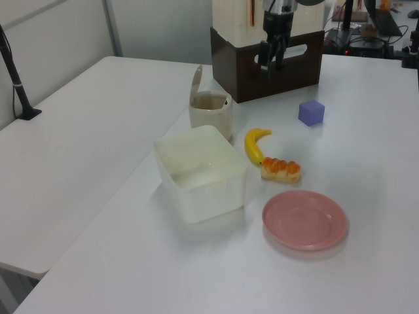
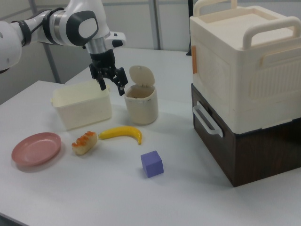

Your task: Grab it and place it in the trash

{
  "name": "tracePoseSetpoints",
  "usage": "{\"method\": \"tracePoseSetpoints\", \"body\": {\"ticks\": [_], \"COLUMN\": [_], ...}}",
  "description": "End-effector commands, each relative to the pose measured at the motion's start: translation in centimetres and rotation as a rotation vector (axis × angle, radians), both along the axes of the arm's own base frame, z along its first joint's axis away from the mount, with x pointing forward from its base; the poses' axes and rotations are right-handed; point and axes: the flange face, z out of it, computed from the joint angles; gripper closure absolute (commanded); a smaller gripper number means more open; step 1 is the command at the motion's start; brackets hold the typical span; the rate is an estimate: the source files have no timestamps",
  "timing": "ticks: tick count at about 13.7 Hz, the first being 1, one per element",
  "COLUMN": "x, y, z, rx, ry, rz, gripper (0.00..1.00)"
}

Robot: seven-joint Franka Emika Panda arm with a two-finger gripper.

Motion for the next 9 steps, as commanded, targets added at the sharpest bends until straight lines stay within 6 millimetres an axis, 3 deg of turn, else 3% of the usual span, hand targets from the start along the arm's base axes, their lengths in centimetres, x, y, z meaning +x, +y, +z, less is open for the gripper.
{"method": "tracePoseSetpoints", "body": {"ticks": [1, 9], "x": [-1.76, -2.46], "y": [0.01, -0.03], "z": [0.19, 0.78], "rx": [-0.009, 0.002], "ry": [0.070, 0.090], "rz": [0.055, 0.042], "gripper": [0.00, 0.00]}}
